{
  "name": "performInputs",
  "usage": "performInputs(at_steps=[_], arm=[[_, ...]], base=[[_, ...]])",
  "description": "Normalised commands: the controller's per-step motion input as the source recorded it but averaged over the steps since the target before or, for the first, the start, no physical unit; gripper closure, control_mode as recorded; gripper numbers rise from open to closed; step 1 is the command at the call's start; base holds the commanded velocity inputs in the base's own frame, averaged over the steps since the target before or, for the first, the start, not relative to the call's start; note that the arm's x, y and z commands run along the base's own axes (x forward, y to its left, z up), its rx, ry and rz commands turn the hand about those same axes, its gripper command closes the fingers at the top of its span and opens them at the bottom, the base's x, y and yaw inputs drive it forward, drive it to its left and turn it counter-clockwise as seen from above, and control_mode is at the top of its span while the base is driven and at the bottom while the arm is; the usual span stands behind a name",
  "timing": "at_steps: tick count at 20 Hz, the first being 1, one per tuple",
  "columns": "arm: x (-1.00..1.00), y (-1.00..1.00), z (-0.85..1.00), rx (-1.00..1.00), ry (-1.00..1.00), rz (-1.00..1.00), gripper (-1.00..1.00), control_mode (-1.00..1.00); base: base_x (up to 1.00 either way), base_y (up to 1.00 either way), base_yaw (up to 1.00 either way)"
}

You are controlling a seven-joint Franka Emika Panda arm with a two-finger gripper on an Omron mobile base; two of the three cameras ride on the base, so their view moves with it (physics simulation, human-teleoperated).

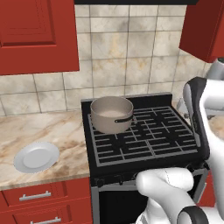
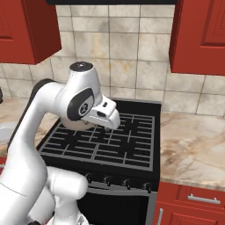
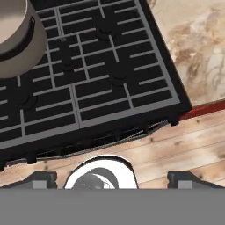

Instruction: Retrieve the frozen meat and place it in the pot on a burner. Then turn the burner on.

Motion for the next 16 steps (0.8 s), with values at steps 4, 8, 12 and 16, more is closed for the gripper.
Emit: performInputs(at_steps=[4,8,12,16], arm=[[-0.76,-0.08,0.00,0.07,-0.13,0.14,-1.00,-1.00],[-0.70,0.00,0.00,0.01,-0.13,0.25,-1.00,-1.00],[-0.47,-0.05,-0.11,0.00,-0.07,0.14,-1.00,-1.00],[-0.54,-0.18,-0.19,0.00,-0.21,0.08,-1.00,-1.00]], base=[[0.00,0.00,0.00],[0.00,0.00,0.00],[0.00,0.00,0.00],[0.00,0.00,0.00]])
